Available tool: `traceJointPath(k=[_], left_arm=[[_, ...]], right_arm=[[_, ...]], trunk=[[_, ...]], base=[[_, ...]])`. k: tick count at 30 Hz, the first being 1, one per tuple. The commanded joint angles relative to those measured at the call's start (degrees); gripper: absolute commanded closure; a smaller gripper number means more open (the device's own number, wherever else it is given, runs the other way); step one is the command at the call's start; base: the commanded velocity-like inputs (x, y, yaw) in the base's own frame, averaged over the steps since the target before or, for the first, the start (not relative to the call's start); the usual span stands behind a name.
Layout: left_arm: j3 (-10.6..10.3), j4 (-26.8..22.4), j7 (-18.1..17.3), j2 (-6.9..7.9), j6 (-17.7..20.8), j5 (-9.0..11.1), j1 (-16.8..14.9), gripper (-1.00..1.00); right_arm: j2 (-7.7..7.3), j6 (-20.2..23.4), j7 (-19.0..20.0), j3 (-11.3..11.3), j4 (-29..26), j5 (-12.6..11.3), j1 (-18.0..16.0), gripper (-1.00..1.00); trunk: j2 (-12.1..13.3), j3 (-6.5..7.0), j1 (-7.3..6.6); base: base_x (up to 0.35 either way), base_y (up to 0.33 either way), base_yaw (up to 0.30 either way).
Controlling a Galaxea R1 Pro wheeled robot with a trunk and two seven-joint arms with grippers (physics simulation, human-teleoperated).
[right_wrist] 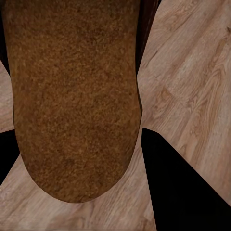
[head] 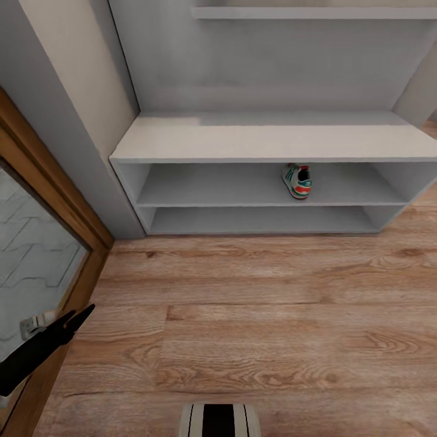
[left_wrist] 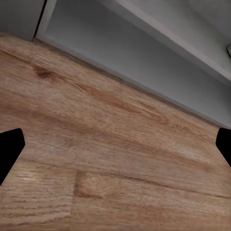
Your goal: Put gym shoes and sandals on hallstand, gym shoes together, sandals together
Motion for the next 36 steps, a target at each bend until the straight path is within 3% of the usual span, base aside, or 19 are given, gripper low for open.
traceJointPath(k=[1,24,36], left_arm=[[0.1,0.0,-0.1,-0.01,0.5,0.3,0.0,-1.0],[0.0,0.0,-0.1,-0.02,0.4,0.4,0.0,-1.0],[0.0,-0.1,-0.1,0.0,0.4,0.3,0.0,-1.0]], right_arm=[[-0.01,0.3,-0.2,0.0,-0.1,-0.3,0.0,1.0],[0.0,0.3,-0.2,0.0,-0.1,-0.3,0.0,1.0],[0.06,0.3,-0.2,-0.1,-0.1,0.1,0.0,1.0]], trunk=[[0.0,-0.04,-0.01],[0.0,-0.04,-0.01],[0.0,-0.04,-0.01]], base=[[0.0,0.144,0.008],[0.0,0.116,0.001],[0.0,0.014,0.0]])
